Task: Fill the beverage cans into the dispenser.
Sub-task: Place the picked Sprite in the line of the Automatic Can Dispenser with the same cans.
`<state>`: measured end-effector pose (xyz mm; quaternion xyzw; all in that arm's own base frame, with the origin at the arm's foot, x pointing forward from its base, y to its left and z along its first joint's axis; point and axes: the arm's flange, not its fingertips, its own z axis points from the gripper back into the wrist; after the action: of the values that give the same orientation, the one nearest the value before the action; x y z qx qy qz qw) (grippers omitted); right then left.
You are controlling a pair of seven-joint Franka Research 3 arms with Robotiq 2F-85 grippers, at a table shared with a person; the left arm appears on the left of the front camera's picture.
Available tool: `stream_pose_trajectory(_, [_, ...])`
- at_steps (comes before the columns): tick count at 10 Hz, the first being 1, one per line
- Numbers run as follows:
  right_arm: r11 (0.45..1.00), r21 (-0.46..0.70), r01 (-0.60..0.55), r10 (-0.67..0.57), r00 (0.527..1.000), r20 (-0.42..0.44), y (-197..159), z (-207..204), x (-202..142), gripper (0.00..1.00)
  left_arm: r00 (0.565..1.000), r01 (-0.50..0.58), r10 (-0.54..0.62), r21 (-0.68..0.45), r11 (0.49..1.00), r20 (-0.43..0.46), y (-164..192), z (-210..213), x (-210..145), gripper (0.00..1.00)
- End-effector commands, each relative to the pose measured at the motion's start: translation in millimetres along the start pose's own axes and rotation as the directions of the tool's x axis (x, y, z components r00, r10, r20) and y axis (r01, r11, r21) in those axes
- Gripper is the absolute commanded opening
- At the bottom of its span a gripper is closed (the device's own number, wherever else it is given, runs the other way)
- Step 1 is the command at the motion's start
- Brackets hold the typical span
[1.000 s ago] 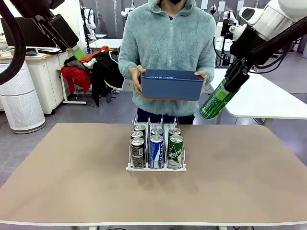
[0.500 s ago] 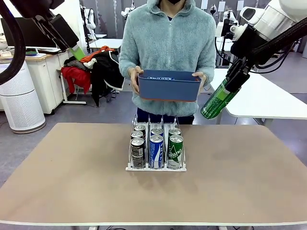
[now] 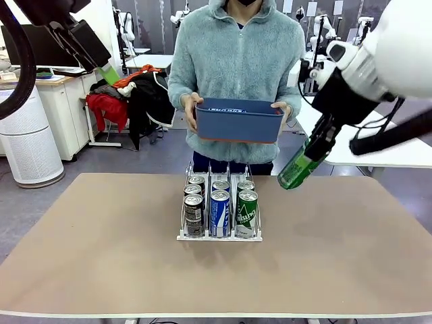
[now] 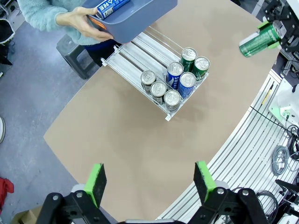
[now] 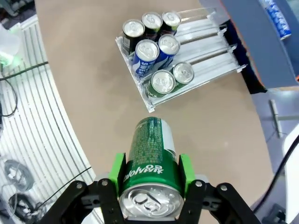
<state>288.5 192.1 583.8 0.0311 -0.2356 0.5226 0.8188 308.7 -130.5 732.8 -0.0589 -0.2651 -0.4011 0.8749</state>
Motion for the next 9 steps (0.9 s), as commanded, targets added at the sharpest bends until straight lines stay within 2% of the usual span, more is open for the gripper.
stream_pose_trajectory(1, [0.995, -0.072, 0.067, -0.067, 0.998, 0.008, 19.6, -22.6, -2.0, 0.58, 1.000, 0.000, 0.000, -0.005, 1.000, -0.003, 0.8, -0.2, -1.6, 1.00])
stream_pose_trajectory(3, [0.996, -0.044, 0.080, -0.081, 0.996, -0.023, 27.1, -64.1, -0.1, 0.58, 1.000, 0.000, 0.000, -0.005, 1.000, -0.003, 0.8, -0.2, -1.6, 1.00])
stream_pose_trajectory(4, [0.992, -0.040, 0.120, -0.119, 0.993, 0.022, 28.2, -90.2, -0.2, 0.58, 1.000, 0.000, 0.000, -0.005, 1.000, -0.003, 0.8, -0.2, -1.6, 1.00])
stream_pose_trajectory(7, [0.995, -0.019, 0.099, -0.099, 0.995, 0.026, 16.9, -117.7, 10.5, 0.58, 1.000, 0.000, 0.000, -0.005, 1.000, -0.003, 0.8, -0.2, -1.6, 1.00])
stream_pose_trajectory(8, [1.000, -0.001, -0.025, 0.025, 1.000, -0.019, 4.3, -117.1, 13.9, 0.58, 1.000, 0.000, 0.000, -0.005, 1.000, -0.003, 0.8, -0.2, -1.6, 1.00])
stream_pose_trajectory(9, [0.995, -0.018, 0.100, -0.100, 0.995, 0.005, 19.7, -115.8, 1.1, 0.58, 1.000, 0.000, 0.000, -0.005, 1.000, -0.003, 0.8, -0.2, -1.6, 1.00])
